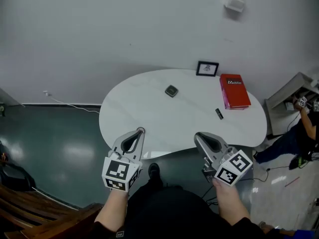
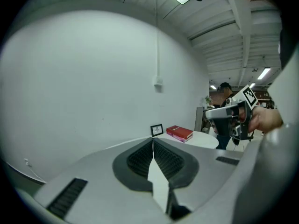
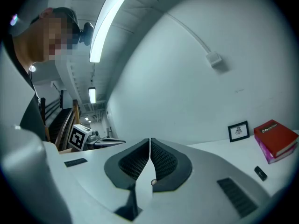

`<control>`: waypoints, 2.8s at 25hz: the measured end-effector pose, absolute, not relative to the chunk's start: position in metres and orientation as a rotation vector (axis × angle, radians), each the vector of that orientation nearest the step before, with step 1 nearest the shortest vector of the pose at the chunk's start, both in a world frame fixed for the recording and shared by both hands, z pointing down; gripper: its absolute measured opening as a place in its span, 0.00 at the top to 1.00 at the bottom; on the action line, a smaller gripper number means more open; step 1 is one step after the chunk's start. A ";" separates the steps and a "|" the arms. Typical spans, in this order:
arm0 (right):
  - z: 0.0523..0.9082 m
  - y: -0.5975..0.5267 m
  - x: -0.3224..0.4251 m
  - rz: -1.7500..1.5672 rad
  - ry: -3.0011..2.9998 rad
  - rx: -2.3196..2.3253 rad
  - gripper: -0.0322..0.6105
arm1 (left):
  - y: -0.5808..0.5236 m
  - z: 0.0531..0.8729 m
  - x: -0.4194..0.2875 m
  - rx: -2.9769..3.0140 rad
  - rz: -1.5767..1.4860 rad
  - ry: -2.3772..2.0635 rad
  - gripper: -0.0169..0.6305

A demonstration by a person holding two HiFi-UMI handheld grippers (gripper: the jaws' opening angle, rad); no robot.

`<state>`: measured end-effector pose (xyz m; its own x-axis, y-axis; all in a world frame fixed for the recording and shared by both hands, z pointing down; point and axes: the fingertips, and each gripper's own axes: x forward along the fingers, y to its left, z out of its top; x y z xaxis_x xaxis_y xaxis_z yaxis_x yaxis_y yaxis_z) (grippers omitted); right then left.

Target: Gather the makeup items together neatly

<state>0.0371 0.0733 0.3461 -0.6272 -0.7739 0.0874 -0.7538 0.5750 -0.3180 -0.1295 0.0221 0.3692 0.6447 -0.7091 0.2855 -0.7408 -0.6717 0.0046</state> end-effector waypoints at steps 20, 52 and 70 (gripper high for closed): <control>0.356 -0.040 -0.018 -0.584 2.781 -1.298 0.89 | -0.067 0.467 -0.168 2.695 0.533 -1.053 0.52; 0.401 -0.045 0.016 -0.787 2.760 -1.328 0.89 | -0.071 0.671 -0.148 2.424 1.026 -0.867 0.58; 0.386 -0.063 0.058 -0.758 2.680 -1.373 0.89 | -0.119 0.602 -0.102 2.493 0.938 -0.907 0.61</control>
<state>0.0575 -0.0627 0.3858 -0.6083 -0.7720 0.1845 -0.7542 0.4898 -0.4373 -0.1016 -0.1193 0.6017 0.5813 -0.4488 0.6787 -0.6632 -0.7446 0.0757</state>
